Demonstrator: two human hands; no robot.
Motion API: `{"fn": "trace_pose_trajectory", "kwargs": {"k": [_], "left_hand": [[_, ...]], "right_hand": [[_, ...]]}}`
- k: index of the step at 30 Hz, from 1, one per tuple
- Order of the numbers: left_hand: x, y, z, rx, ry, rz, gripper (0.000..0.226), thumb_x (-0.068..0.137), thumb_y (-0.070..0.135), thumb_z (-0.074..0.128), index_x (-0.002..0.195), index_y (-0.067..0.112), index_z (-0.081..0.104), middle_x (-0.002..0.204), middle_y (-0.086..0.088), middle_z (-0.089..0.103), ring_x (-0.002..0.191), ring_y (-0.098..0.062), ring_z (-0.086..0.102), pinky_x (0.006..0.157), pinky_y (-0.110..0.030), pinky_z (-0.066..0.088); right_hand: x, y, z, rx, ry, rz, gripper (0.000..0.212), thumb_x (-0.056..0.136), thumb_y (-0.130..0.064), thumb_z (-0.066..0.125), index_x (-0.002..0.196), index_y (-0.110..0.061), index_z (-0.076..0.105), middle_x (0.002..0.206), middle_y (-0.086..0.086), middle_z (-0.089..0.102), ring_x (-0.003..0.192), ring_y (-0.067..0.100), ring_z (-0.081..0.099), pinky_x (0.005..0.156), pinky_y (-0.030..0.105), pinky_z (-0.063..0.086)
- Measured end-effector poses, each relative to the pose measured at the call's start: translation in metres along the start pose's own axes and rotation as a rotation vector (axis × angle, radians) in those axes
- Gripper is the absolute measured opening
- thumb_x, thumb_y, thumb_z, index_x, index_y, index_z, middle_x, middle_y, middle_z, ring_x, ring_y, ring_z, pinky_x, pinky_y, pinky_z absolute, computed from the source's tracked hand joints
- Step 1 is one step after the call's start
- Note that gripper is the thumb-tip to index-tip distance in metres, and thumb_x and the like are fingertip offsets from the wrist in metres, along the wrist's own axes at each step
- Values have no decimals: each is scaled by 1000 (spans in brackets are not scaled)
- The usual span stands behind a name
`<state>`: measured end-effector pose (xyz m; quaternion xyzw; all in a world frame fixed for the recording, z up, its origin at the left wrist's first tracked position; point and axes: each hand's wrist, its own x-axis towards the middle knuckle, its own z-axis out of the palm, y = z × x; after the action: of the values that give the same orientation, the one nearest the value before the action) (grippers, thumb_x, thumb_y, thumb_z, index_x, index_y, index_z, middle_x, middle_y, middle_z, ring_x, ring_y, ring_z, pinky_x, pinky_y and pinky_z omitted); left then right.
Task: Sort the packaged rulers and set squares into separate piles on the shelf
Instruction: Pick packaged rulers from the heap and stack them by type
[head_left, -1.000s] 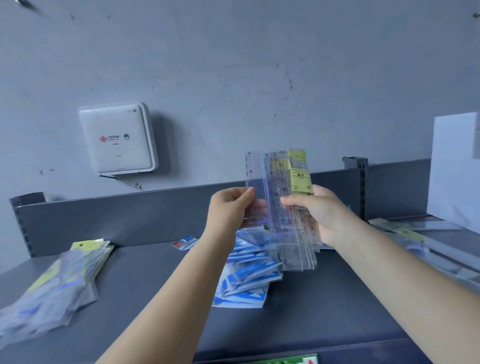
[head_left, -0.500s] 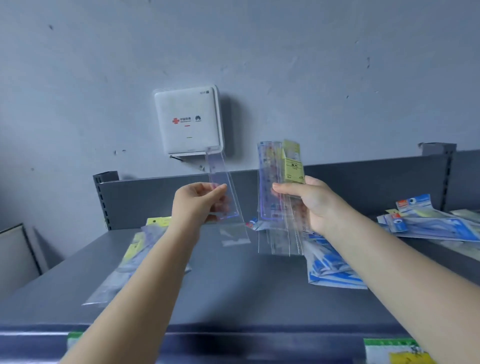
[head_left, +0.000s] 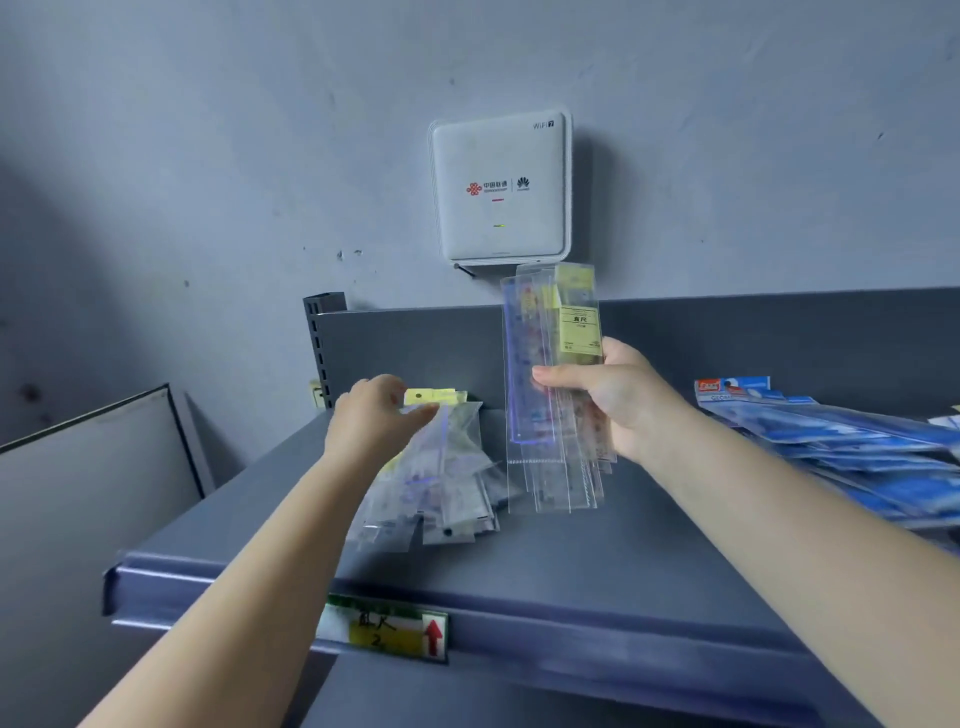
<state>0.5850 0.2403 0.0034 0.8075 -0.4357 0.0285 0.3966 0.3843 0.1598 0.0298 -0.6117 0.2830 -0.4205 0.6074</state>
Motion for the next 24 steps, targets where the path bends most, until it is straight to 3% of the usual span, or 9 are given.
{"fn": "trace_pose_trajectory", "kwargs": {"k": [2,4,7,9,13,16,19,24], "left_hand": [[-6,7,-2,-180,-12,31,27,87,40,60,102,17,64,95,0,63,84,-13,57,74,-25,46],[-14,20,-2,-449,-122,22,27,89,42,58,93,17,68,82,6,65,69,-5,53,63,-15,42],[-21,34,5,-563,-251,61,22,83,37,68,83,14,70,58,13,61,52,1,49,50,-5,38],[-19,35,10,-651,-257,35,14,80,24,73,80,11,68,50,15,58,46,3,48,45,-5,35],[-15,27,14,-746,-261,-30,10,81,14,72,85,5,70,51,10,62,43,1,49,45,-7,36],[-13,21,14,-773,-258,-66,12,83,14,70,89,4,70,67,0,70,45,-3,52,48,-14,35],[-7,12,10,-801,-195,-115,8,84,16,68,86,8,69,70,1,73,44,-5,55,53,-21,33],[1,-2,6,-705,-82,-155,6,83,13,70,79,11,66,69,0,70,49,-7,55,48,-14,38]], "right_hand": [[4,6,8,-18,11,-2,50,67,0,79,112,-7,57,104,13,68,99,27,66,94,45,50],[7,12,15,-34,17,-4,51,67,1,78,113,-6,56,104,13,68,98,27,66,93,44,50],[10,21,25,-72,36,-24,51,69,1,77,114,-6,54,105,11,67,98,25,65,91,39,51],[11,25,28,-52,58,-30,50,70,0,77,115,-5,54,106,11,67,97,23,65,89,36,52],[12,29,27,20,46,3,45,74,-3,75,113,-9,54,102,6,67,85,15,66,66,22,51],[13,32,23,17,48,27,41,77,-4,73,112,-11,54,98,3,66,86,15,63,71,24,47],[15,31,18,36,72,23,43,77,-4,73,115,-10,54,98,3,66,85,13,63,78,31,51],[17,29,13,51,96,15,45,76,-5,73,118,-10,54,95,1,65,77,10,60,99,44,43]]}}
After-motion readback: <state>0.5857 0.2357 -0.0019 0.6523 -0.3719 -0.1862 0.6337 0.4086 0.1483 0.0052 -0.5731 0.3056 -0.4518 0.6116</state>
